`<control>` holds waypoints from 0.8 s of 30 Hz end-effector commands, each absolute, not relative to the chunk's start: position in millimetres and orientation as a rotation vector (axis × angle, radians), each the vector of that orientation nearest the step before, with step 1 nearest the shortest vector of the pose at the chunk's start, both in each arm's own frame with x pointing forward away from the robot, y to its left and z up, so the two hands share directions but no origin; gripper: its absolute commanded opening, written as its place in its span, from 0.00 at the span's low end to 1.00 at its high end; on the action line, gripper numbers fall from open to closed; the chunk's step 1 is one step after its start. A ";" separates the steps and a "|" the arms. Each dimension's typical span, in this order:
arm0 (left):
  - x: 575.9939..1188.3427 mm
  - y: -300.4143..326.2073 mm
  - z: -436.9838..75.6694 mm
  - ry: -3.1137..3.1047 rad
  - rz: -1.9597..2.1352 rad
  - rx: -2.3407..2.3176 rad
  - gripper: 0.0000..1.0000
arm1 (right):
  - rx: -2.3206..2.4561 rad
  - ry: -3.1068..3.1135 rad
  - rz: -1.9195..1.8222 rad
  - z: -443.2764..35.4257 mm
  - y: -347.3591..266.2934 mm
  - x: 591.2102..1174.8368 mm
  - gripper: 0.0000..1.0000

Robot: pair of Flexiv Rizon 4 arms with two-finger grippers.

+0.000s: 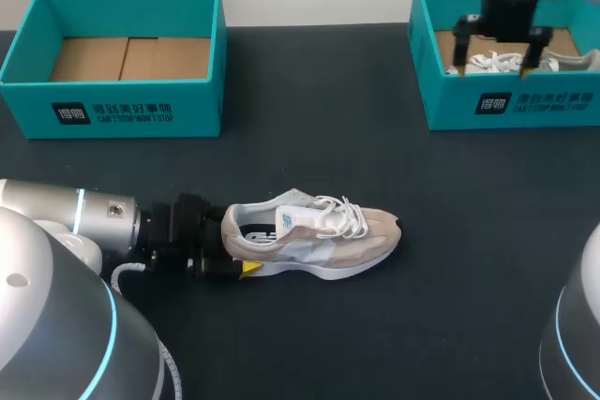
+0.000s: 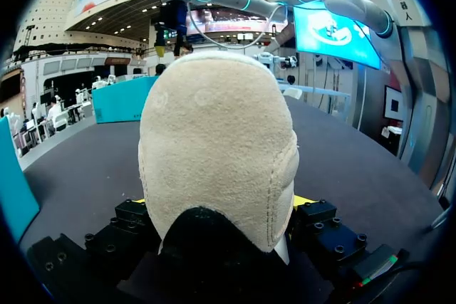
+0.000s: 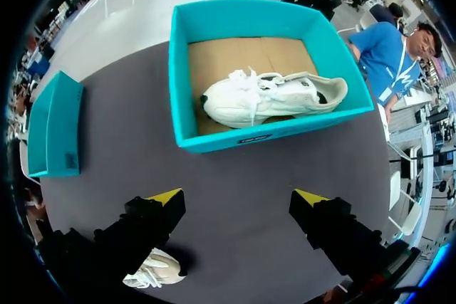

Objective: Take the shoe out of the shoebox, open the shoe tongue, remove and reinsert the insole, then place the shoe into the shoebox

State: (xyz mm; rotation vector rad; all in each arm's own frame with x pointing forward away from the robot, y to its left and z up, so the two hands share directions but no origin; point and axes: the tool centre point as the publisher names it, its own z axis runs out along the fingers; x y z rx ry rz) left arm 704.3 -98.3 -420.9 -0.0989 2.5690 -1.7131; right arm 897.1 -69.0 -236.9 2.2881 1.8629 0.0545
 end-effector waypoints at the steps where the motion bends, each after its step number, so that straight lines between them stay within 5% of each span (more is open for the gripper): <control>1: 702.2 -99.2 -423.5 2.571 -1.707 -0.101 0.00 | 2.257 1.871 0.030 -233.6 -33.1 882.3 1.00; 24: 702.2 -99.2 -423.5 2.571 -1.707 -0.101 0.00 | 2.346 2.127 0.020 -259.6 107.4 798.6 1.00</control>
